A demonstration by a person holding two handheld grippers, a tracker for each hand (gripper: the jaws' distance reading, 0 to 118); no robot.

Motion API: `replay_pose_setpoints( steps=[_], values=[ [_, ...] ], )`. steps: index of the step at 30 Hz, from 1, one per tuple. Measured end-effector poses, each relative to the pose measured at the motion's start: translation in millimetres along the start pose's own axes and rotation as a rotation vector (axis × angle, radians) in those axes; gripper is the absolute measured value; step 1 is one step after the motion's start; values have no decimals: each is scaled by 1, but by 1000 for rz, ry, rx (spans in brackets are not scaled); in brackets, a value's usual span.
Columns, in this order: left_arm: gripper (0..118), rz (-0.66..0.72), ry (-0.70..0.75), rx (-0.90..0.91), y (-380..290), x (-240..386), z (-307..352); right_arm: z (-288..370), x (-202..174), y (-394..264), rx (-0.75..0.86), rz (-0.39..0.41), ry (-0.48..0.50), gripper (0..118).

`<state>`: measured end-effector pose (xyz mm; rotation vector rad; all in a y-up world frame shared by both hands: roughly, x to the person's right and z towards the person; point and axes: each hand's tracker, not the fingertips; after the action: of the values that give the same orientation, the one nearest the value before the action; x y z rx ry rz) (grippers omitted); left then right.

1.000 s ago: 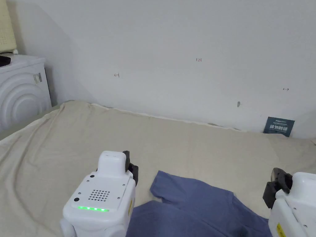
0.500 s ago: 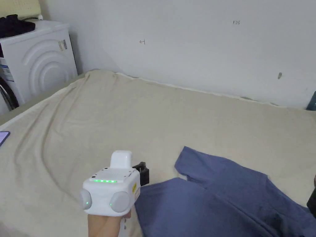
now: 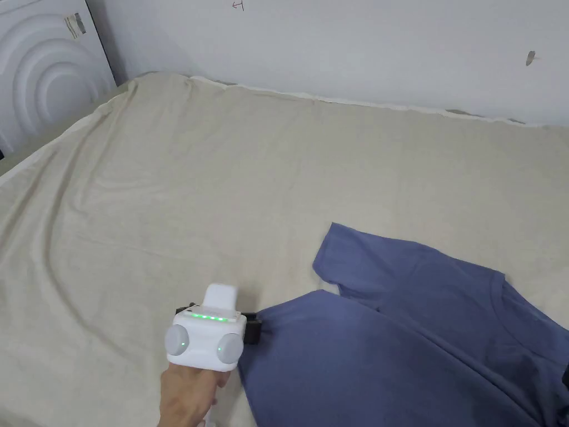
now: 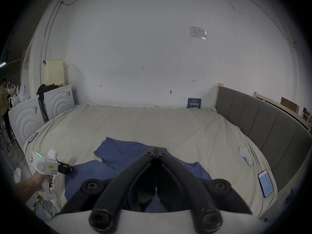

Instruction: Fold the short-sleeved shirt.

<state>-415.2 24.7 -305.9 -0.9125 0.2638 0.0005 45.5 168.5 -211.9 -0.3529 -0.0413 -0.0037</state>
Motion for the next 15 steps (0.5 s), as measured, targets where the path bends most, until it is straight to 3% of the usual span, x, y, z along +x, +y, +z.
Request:
replay_pose_setpoints(
  steps=[1,3,4,7,9,12,15],
  values=[
    [56,52,-124,-1,-4,-9,-1,-1,-2,-3,-8,0,-1,0],
    [18,-1,-46,67,-18,8,15,-6,-4,-8,-22,-3,11,0],
    [6,-93,-68,38,-15,15,23,-9,-6,-10,-33,0,17,0],
    [3,-75,-108,60,-26,20,36,-16,-12,-17,-62,37,32,0],
    [3,76,-292,71,-45,8,32,-23,-11,-20,-72,47,35,0],
    [3,51,-182,158,-61,12,53,-40,-5,-22,-91,73,45,0],
    [3,157,-245,211,-68,-8,66,-71,0,-19,-109,171,67,0]
  ],
)
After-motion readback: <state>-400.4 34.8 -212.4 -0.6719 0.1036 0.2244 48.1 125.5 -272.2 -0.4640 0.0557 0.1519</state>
